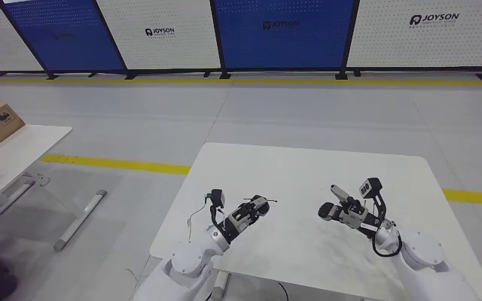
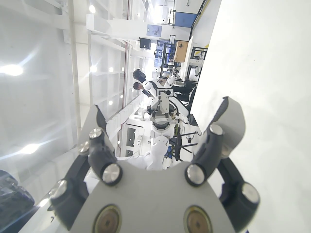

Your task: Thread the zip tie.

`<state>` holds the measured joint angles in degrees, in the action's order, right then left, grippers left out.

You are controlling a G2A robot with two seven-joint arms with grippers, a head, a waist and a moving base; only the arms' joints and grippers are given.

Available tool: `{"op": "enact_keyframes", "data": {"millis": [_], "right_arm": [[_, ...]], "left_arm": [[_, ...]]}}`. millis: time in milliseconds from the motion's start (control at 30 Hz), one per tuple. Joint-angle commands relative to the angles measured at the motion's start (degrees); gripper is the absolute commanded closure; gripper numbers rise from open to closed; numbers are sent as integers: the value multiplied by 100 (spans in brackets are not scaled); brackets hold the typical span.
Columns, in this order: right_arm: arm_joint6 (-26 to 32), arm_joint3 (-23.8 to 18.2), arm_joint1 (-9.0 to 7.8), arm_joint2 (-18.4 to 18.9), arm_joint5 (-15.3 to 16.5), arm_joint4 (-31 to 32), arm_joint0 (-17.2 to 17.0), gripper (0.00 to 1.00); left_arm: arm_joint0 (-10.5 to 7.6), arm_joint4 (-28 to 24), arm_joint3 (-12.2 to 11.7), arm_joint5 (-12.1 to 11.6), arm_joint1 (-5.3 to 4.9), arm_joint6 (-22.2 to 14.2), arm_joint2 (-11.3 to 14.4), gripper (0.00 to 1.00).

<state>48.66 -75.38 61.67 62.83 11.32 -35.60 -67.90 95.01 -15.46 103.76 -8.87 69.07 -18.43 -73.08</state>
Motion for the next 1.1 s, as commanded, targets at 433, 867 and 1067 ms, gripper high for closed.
{"op": "enact_keyframes", "data": {"millis": [433, 867, 1067], "right_arm": [[0, 0, 0, 0, 0, 0, 0, 0], [0, 0, 0, 0, 0, 0, 0, 0], [0, 0, 0, 0, 0, 0, 0, 0]], "left_arm": [[1047, -383, 2165, -696, -140, -612, -623, 100], [241, -9, 853, 187, -92, -207, -33, 100], [-261, 393, 4, 206, 7, 400, 522, 100]]}}
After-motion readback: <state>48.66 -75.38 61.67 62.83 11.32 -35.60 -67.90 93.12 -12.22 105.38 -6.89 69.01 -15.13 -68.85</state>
